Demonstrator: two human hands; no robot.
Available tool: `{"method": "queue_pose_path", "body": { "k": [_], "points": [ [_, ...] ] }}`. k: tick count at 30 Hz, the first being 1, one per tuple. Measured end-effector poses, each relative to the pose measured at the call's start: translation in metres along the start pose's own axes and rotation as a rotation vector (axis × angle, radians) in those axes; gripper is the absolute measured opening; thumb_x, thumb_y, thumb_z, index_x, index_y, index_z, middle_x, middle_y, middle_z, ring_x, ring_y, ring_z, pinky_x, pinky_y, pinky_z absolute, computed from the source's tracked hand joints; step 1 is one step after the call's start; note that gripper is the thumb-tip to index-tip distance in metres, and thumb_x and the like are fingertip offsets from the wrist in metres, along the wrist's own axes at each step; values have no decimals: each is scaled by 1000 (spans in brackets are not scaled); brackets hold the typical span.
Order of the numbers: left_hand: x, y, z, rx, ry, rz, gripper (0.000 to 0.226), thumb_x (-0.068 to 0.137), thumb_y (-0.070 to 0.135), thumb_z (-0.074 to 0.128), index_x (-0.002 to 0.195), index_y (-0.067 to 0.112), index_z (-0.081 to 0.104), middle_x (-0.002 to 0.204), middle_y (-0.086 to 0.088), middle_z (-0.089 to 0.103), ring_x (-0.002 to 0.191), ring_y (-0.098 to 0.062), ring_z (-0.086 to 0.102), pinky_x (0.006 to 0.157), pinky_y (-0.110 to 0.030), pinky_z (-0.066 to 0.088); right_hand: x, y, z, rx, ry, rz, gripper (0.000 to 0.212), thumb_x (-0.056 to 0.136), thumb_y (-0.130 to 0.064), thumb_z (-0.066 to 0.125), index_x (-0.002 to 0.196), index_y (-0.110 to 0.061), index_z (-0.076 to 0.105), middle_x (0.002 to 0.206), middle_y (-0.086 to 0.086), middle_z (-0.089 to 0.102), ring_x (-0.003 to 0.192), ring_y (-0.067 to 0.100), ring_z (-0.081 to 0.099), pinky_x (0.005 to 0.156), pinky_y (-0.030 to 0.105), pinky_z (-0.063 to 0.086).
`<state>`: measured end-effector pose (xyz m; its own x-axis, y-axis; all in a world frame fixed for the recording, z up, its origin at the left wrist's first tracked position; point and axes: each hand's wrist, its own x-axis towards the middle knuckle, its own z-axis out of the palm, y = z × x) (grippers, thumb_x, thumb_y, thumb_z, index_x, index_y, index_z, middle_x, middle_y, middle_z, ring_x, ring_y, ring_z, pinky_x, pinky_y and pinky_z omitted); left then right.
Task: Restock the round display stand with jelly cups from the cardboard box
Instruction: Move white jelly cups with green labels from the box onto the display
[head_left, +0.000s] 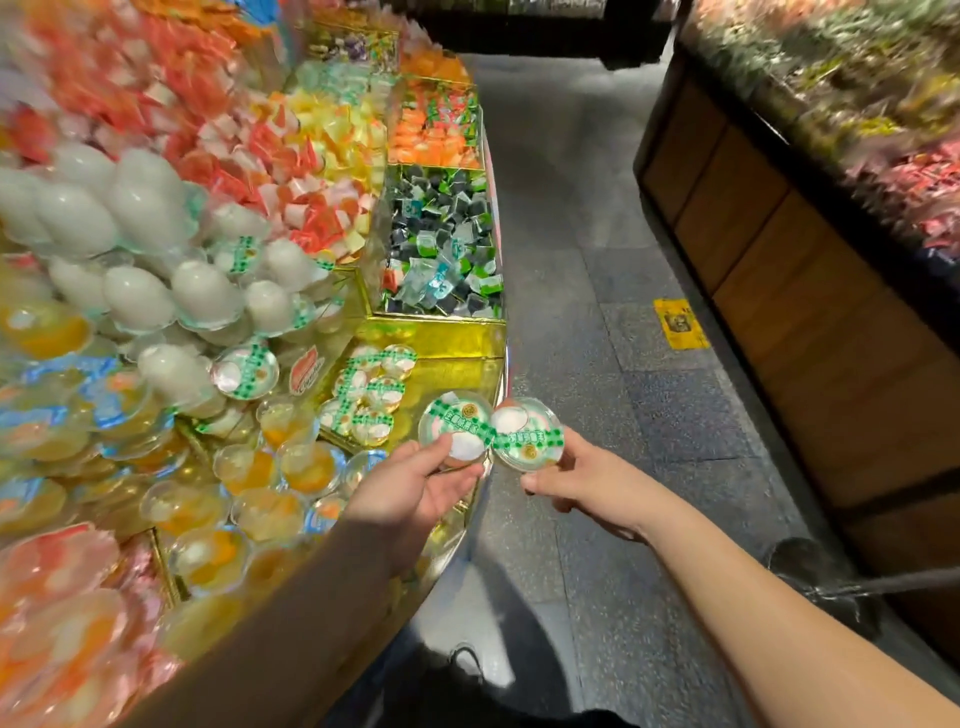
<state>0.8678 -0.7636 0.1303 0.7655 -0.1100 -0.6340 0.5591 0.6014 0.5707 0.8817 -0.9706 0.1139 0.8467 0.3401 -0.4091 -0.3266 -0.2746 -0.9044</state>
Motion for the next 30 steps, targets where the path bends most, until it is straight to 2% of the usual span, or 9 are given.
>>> {"method": "queue_pose_path", "body": {
  "k": [3, 6, 9, 12, 16, 20, 24, 27, 30],
  "points": [
    [21, 8, 11, 14, 24, 27, 14, 97, 5, 54, 107, -3, 48, 75, -16, 70, 69, -23, 72, 55, -23, 59, 27, -7, -17, 132, -109, 43, 58, 77, -26, 79, 126, -35, 49, 106, -13, 67, 83, 5, 58, 62, 22, 40],
    [44, 13, 20, 4, 60, 42, 8, 97, 5, 53, 99, -2, 51, 76, -17, 67, 68, -23, 67, 56, -23, 58, 64, -7, -33, 153, -108, 122, 56, 88, -44, 57, 139, -26, 43, 115, -4, 63, 85, 8, 61, 62, 22, 41],
    [79, 10, 24, -18, 189, 40, 17, 98, 12, 55, 106, -3, 56, 94, -19, 66, 67, -22, 65, 50, -21, 55, 109, 0, -51, 81, -146, 177, 44, 99, -41, 51, 141, -31, 42, 117, -5, 64, 85, 7, 62, 63, 23, 43],
    [115, 6, 27, -115, 315, 50, 26, 95, 15, 62, 115, 2, 53, 92, -14, 66, 63, -21, 63, 43, -21, 50, 158, 3, -65, 52, -206, 185, 25, 101, -35, 51, 126, -32, 55, 112, -4, 69, 82, 11, 60, 63, 23, 42],
    [156, 2, 43, -122, 420, 79, 56, 66, 12, 76, 118, 4, 55, 93, -10, 63, 49, -12, 59, 36, -16, 39, 224, 6, -86, 21, -328, 234, 23, 101, -36, 52, 119, -24, 59, 90, -4, 64, 74, 9, 58, 65, 23, 42],
    [204, -3, 53, -259, 559, 24, 5, 96, 8, 57, 101, 7, 56, 87, -10, 62, 47, -12, 60, 35, -14, 39, 285, 6, -103, -82, -416, 290, 23, 101, -35, 53, 119, -21, 56, 98, 3, 65, 86, 16, 60, 67, 25, 47],
    [250, -11, 36, -320, 685, 1, 19, 96, 14, 58, 114, 8, 59, 83, -9, 68, 48, -12, 57, 41, -22, 43, 337, 17, -102, -184, -426, 336, 27, 100, -36, 53, 115, -15, 60, 99, 8, 66, 85, 18, 60, 68, 28, 48],
    [281, -13, 25, -342, 723, -6, 12, 96, 18, 61, 106, 14, 58, 95, -4, 67, 69, -15, 61, 47, -22, 42, 374, 30, -93, -244, -406, 379, 34, 99, -37, 55, 118, -10, 62, 107, 10, 69, 89, 20, 64, 72, 32, 51],
    [306, -14, 15, -347, 740, -13, 11, 97, 21, 60, 105, 16, 55, 99, -2, 60, 69, -13, 56, 51, -22, 37, 401, 37, -83, -328, -417, 387, 36, 99, -37, 54, 124, -12, 59, 106, 5, 67, 89, 17, 65, 70, 31, 51]
  ]
}}
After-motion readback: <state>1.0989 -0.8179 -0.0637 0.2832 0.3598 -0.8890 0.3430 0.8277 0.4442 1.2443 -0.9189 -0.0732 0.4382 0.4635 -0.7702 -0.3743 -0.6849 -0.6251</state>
